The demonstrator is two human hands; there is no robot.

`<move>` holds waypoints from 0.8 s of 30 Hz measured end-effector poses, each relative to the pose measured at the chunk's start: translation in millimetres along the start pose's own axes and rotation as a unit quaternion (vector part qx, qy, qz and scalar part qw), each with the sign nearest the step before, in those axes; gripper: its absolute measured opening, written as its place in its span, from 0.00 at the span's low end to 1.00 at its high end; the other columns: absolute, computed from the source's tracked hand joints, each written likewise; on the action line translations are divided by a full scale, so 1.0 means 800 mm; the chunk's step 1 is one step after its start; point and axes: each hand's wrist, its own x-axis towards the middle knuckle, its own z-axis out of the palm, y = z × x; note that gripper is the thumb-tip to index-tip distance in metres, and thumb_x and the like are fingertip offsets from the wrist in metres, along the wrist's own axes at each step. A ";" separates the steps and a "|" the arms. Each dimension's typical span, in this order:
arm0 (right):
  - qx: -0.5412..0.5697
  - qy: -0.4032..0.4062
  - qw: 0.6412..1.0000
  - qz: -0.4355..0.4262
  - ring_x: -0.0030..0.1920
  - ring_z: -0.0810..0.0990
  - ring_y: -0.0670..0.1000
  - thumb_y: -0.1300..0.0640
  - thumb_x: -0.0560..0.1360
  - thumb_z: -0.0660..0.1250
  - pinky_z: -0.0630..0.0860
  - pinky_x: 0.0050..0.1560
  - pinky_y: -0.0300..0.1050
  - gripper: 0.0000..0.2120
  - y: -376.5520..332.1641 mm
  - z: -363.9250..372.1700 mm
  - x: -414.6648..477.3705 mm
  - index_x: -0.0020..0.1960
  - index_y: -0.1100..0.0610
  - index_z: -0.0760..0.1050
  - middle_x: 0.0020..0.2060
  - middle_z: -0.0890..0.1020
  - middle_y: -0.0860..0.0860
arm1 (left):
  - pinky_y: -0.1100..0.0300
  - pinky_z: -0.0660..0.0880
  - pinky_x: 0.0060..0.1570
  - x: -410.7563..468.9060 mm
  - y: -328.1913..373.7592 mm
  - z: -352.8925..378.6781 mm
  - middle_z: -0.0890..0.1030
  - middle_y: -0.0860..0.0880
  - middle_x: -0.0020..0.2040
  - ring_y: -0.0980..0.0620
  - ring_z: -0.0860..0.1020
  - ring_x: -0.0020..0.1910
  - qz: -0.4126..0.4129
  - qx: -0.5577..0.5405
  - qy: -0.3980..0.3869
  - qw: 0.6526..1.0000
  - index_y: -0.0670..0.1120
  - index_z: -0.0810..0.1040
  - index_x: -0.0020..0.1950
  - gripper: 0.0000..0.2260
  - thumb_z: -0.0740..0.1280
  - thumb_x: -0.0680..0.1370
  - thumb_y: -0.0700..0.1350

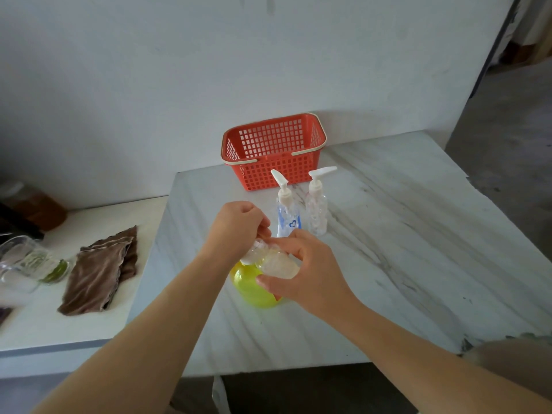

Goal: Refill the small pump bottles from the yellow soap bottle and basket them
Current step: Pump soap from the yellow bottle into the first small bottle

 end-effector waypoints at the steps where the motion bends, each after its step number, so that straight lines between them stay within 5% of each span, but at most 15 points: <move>1: -0.001 0.001 1.000 -0.001 0.42 0.73 0.41 0.35 0.55 0.65 0.68 0.43 0.28 0.31 0.000 0.000 0.000 0.56 0.45 0.80 0.37 0.71 0.42 | 0.53 0.77 0.45 -0.001 0.000 0.000 0.82 0.45 0.33 0.47 0.79 0.34 -0.002 -0.001 -0.001 1.000 0.41 0.79 0.36 0.12 0.57 0.74 0.35; 24: -0.007 0.010 1.000 0.003 0.40 0.73 0.42 0.36 0.55 0.67 0.67 0.40 0.29 0.30 0.000 0.003 0.001 0.55 0.46 0.81 0.36 0.71 0.43 | 0.46 0.77 0.51 -0.004 0.002 0.000 0.83 0.42 0.34 0.44 0.79 0.37 -0.011 0.001 0.001 1.000 0.41 0.78 0.35 0.11 0.58 0.73 0.37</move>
